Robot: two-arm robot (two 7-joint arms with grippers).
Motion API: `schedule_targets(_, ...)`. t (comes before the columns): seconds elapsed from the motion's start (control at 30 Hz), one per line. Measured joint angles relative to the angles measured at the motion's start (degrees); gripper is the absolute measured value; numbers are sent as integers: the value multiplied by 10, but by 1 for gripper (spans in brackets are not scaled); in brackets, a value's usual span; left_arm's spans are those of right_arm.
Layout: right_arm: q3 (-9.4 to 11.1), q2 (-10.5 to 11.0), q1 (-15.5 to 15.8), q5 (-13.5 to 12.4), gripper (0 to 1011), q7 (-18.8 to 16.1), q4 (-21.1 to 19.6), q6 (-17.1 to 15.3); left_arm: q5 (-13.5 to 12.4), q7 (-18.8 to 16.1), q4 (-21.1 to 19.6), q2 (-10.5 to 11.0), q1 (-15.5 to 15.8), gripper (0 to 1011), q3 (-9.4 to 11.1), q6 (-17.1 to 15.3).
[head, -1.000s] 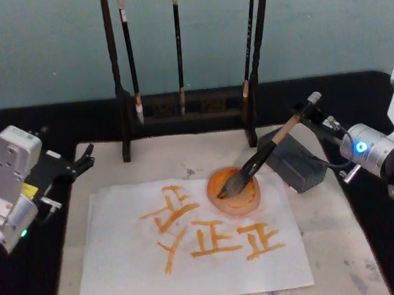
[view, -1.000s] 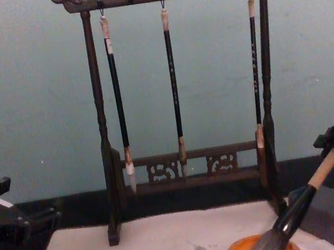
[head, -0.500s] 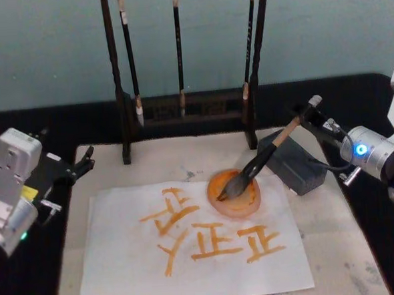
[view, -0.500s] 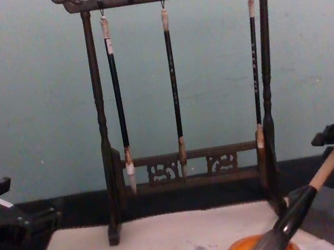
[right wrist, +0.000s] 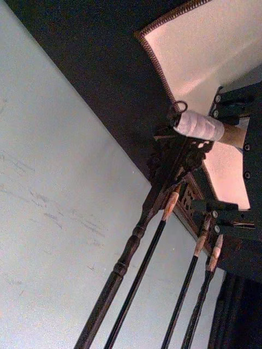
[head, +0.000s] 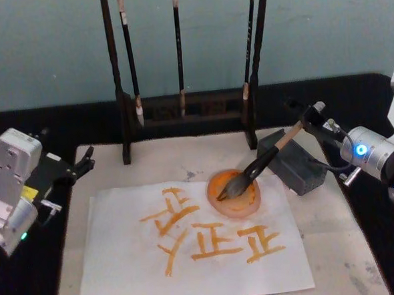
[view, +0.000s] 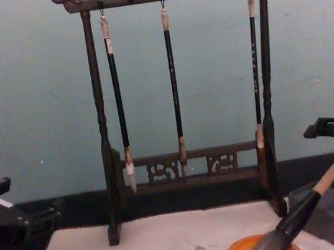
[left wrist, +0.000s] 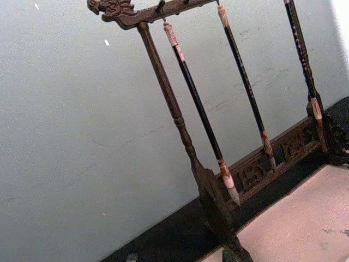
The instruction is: Pick up the brush from the inkstone, write on the paper, then place the brush back to its original position.
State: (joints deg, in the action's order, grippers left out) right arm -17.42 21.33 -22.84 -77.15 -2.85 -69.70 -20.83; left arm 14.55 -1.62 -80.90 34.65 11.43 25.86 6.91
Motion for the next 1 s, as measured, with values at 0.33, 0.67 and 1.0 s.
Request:
schedule_targets(0.33, 0, 0, 0, 0, 1000, 0, 0, 0, 0, 0, 0, 0, 0, 1010, 0, 0)
schedule_targets(0.67, -9, 5, -2, -5, 1000, 0, 5, 4, 0, 0, 0, 0, 0, 1010, 0, 0)
schedule_targets(1.0, -24, 13, -6, -15, 1000, 4, 17, 14, 0, 0, 0, 0, 0, 1010, 0, 0)
